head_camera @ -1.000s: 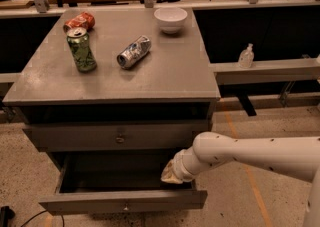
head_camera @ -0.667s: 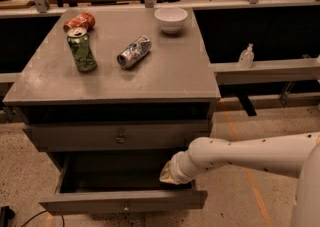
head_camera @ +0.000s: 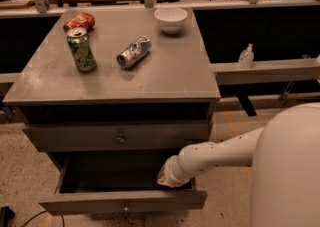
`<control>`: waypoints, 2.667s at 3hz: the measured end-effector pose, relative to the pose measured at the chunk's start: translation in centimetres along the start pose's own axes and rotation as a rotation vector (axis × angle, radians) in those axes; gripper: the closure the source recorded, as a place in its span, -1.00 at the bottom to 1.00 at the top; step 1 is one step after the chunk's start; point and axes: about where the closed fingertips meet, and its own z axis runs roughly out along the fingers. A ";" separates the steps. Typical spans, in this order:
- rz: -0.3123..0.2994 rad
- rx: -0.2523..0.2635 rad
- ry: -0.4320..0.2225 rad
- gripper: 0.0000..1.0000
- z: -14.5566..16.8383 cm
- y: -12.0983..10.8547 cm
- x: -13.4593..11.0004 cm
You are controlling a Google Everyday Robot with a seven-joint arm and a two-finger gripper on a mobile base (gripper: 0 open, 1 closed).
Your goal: Open middle drawer
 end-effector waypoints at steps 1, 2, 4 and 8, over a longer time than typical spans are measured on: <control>-0.017 -0.019 0.007 1.00 1.3 0.1 0.1; -0.015 -0.069 -0.018 1.00 2.6 0.4 0.2; 0.000 -0.198 -0.067 1.00 4.4 1.7 0.9; 0.042 -0.368 -0.087 1.00 3.0 6.6 0.8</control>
Offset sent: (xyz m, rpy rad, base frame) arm 0.0027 0.0073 -0.0361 0.0471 0.1162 0.0732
